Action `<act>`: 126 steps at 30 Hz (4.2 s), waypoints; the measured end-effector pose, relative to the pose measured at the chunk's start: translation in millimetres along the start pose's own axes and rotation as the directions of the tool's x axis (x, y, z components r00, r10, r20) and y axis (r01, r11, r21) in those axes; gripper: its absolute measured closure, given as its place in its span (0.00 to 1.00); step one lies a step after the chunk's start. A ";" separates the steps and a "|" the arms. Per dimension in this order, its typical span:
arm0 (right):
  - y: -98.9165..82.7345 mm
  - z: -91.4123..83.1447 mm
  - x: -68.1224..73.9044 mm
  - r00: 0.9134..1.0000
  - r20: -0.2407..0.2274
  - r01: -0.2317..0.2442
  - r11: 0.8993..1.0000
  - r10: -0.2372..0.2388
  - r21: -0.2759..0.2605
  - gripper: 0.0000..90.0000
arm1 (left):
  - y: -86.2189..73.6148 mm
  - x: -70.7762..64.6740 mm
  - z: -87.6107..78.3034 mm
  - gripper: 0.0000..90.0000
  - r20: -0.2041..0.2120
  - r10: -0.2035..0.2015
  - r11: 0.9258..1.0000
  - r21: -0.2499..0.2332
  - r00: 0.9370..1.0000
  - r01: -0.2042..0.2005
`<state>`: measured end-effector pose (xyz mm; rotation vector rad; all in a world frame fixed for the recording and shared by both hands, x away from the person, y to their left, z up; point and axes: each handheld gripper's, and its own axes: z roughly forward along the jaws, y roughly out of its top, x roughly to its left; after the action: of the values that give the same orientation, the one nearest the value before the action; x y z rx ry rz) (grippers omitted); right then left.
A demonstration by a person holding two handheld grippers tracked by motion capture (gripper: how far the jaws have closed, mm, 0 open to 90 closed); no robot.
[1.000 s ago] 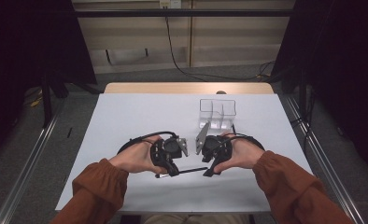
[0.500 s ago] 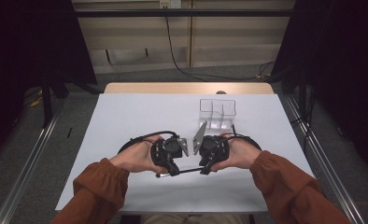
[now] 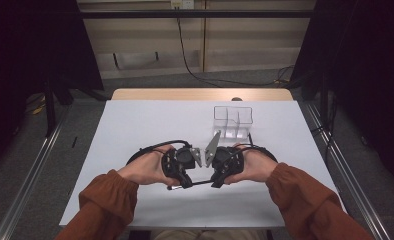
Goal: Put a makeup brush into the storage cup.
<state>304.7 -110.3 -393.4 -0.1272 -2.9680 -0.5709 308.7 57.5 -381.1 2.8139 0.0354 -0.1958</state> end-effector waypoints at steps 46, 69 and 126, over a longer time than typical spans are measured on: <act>-11.5 0.6 -1.4 1.000 -0.007 -0.014 0.999 0.013 -0.040 0.93 | -15.9 4.7 0.3 0.56 -0.015 -0.081 0.980 -0.185 0.997 0.077; -39.4 -5.1 0.5 0.996 0.009 -0.086 0.990 0.088 -0.115 0.93 | -52.1 4.3 -2.3 0.06 -0.103 -0.219 0.900 -0.405 0.970 0.160; -101.1 13.5 26.0 0.941 0.059 -0.231 0.757 0.335 -0.611 0.93 | -96.2 -11.7 -1.2 0.05 -0.174 -0.359 0.809 -0.548 0.917 0.213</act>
<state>267.2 -197.2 -439.3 -0.7002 -2.7016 -1.4898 292.8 149.1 -408.4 2.2516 0.5083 0.1216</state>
